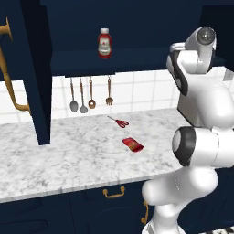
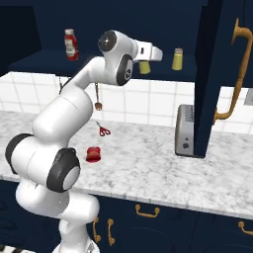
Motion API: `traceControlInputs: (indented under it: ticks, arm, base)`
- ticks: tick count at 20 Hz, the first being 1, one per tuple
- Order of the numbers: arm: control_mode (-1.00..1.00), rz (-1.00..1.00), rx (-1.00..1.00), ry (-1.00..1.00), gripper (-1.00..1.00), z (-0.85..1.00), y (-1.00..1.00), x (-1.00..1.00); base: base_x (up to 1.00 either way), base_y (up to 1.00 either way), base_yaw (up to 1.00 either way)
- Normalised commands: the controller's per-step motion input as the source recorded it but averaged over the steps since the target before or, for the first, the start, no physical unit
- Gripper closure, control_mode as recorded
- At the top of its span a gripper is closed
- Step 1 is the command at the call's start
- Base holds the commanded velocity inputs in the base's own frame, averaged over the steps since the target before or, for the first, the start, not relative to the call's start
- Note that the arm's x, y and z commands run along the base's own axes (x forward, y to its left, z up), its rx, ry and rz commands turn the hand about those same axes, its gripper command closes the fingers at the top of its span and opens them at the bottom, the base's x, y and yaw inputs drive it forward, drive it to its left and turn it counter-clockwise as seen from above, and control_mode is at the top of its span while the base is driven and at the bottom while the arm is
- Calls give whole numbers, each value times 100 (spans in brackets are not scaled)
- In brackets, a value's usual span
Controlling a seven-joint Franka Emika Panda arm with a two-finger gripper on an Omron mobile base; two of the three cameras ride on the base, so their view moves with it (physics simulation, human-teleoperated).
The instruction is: Put the shaker and condiment bottle from the counter next to their counterparts in the cabinet.
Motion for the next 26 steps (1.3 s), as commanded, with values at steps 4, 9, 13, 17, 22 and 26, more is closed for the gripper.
traceControlInputs:
  ticks: [4, 9, 13, 17, 22, 26]
  arm:
    - [-100, 0, 4, 2, 100, 15, -4, 69]
    - [-100, 0, 5, 2, 100, 14, -32, 41]
    - [-100, 0, 0, 3, 100, 0, -28, 28]
    - [-100, 0, 0, 7, 100, -4, -3, 23]
    - [-100, 0, -3, 14, 100, -28, -16, 18]
    - [-100, 0, 0, 0, 100, 0, 0, 16]
  base:
    - [0, 0, 0]
    - [0, 0, 0]
    - [0, 0, 0]
    - [0, 0, 0]
    - [0, 0, 0]
    - [0, 0, 0]
